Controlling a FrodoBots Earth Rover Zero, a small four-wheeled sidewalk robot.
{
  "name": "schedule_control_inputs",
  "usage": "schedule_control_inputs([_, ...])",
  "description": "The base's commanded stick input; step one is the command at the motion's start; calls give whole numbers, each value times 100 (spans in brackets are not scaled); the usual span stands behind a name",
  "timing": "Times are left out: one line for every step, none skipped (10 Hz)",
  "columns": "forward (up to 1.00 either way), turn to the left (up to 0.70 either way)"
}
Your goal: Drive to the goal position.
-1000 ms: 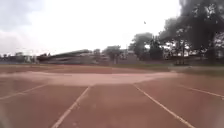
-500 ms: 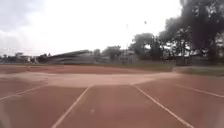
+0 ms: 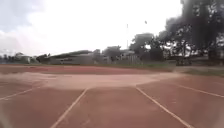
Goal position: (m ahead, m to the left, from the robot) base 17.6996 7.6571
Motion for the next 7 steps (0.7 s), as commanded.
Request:
schedule_control_inputs([45,0])
schedule_control_inputs([45,0])
schedule_control_inputs([45,0])
schedule_control_inputs([45,0])
schedule_control_inputs([45,0])
schedule_control_inputs([45,0])
schedule_control_inputs([45,0])
